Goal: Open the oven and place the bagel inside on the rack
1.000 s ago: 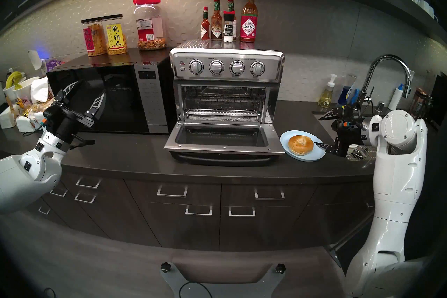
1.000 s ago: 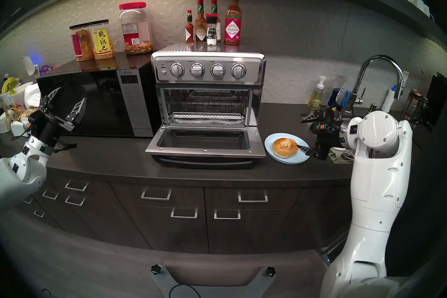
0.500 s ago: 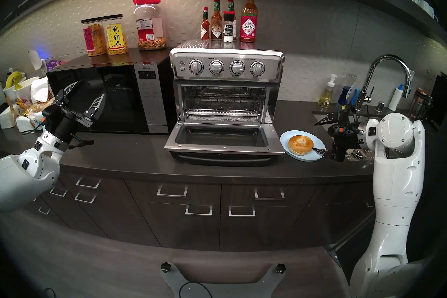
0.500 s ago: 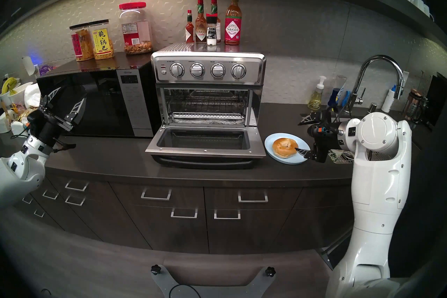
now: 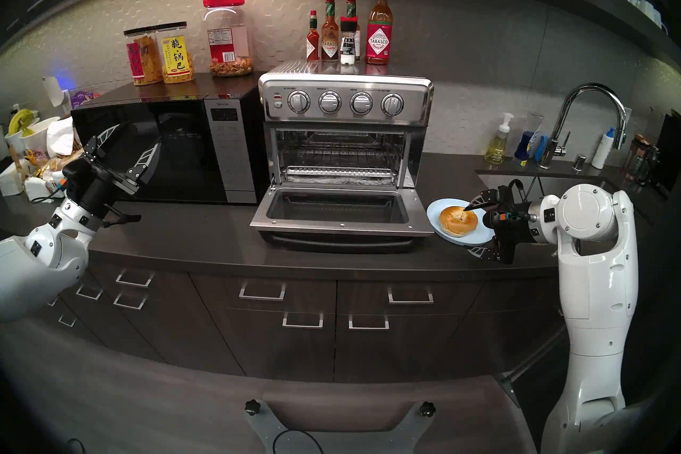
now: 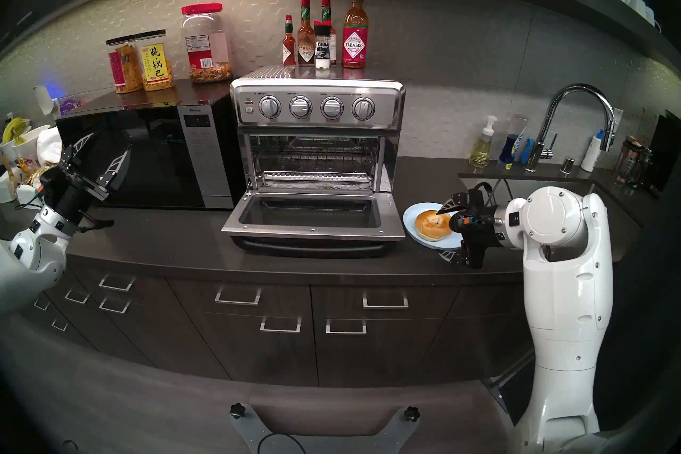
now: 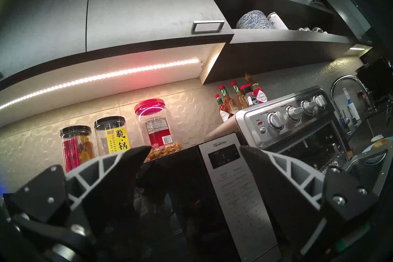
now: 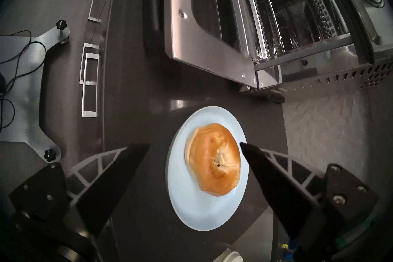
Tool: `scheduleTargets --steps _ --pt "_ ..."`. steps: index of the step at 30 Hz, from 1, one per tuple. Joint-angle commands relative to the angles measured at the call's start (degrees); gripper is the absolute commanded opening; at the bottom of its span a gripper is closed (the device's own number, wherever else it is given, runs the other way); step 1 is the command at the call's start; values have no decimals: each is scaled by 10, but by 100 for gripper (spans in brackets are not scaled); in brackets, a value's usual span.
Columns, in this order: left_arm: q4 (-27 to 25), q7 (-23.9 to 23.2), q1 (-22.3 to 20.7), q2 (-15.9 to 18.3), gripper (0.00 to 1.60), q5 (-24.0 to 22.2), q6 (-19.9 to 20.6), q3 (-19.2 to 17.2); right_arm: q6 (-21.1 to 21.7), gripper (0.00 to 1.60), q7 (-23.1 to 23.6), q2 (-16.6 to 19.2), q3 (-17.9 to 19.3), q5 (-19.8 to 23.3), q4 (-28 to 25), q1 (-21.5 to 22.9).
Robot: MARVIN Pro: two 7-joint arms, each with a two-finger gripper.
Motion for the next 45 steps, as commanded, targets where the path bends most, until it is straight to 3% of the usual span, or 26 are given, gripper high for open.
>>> scheduleTargets --steps 1,21,45 --pt "2 -20 3 1 160 -20 -1 -23 5 160 -2 37 -2 -1 -17 13" --pt "12 -103 29 -17 160 -71 -1 -67 26 160 -2 78 -51 12 22 -16" --pt "13 -222 77 -71 160 -126 7 -159 67 160 -2 133 -52 67 32 45"
